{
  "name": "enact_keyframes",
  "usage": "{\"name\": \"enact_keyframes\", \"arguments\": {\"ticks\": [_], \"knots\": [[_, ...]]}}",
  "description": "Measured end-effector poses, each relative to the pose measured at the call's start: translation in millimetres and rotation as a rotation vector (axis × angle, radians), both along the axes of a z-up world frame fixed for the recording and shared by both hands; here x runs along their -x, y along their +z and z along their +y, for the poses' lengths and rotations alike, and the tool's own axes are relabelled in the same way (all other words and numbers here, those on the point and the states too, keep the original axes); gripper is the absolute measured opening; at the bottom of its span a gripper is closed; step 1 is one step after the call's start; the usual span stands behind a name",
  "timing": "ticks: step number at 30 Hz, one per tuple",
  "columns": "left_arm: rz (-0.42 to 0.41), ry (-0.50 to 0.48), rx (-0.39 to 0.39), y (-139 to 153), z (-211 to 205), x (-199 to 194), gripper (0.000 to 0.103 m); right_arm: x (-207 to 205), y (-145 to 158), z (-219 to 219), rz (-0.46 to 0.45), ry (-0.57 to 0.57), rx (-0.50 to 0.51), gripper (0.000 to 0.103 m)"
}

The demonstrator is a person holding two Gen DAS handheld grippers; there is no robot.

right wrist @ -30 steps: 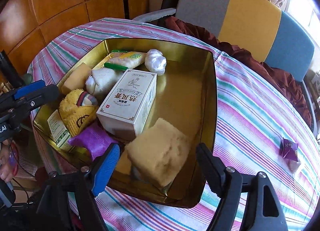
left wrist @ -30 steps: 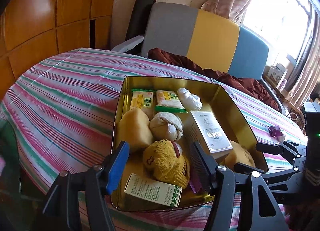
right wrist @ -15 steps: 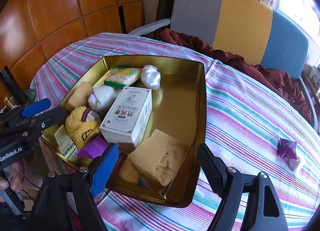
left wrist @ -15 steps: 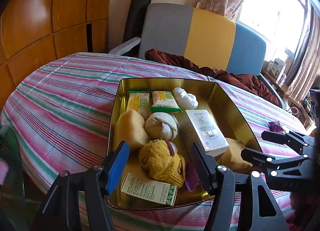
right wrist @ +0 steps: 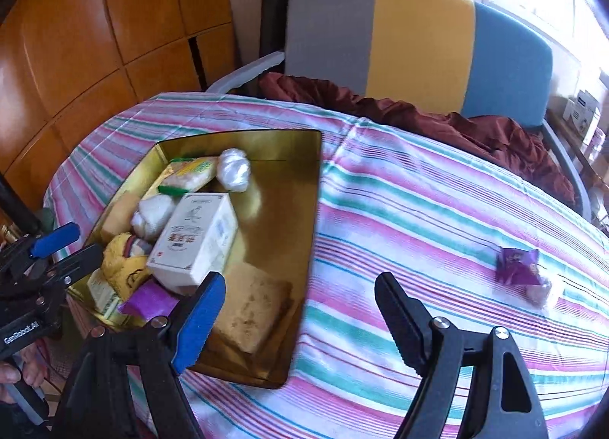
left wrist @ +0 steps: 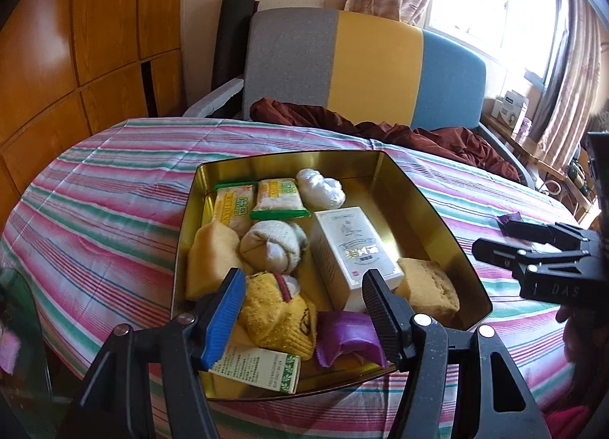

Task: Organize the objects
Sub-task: 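Grasp the purple snack packet with the left gripper while the right gripper approaches the plastic bag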

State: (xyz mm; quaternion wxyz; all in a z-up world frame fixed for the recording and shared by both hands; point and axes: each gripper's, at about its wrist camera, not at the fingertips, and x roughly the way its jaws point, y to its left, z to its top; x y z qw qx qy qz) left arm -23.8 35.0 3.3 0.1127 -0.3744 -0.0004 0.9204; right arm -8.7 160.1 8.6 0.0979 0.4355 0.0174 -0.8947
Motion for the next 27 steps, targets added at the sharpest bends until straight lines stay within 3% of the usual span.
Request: {"name": "enact_keyframes", "arguments": {"ticks": [17,24,27], "knots": [[0.019,-0.154,0.049,11.2,67.1,5.8,0.065,17.0,12.5,164.7,-0.001,-0.383,0.039,0.082],[0.017,-0.225,0.067,14.5,99.5,10.1,0.065,27.0,-1.1,231.5,0.001,-0.539,0.023,0.082],[0.013,-0.263,0.07,16.0,116.6,10.9,0.065,20.2,-10.4,264.4,0.012,-0.637,0.068,0.082]]}}
